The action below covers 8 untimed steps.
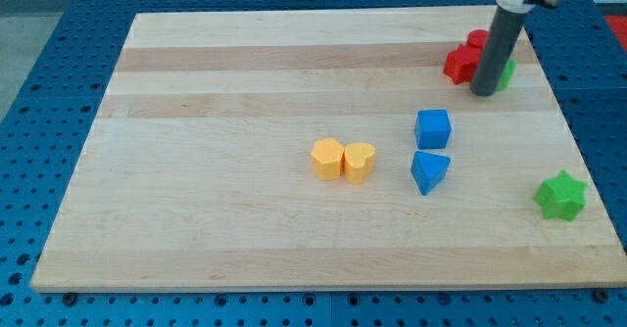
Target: Push green star into red star
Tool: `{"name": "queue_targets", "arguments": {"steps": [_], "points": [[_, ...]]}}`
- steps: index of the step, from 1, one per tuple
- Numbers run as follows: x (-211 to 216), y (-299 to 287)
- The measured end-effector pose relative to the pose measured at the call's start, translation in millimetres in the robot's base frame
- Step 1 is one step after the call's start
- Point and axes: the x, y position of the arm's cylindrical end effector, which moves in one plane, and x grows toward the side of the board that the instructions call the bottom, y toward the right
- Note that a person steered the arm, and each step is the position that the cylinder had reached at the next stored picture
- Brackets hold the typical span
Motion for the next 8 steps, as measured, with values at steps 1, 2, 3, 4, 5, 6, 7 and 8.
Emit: {"name": "queue_targets", "arguments": {"steps": [1, 2, 3, 4, 5, 6, 7, 8], "points": [[0.0, 0.0], [17.3, 9.9], [42.3, 20.4], [47.6, 39.6], [57.1, 61.1], [83.4, 103.5], [105.6, 119.1], [157.6, 141.9]]}}
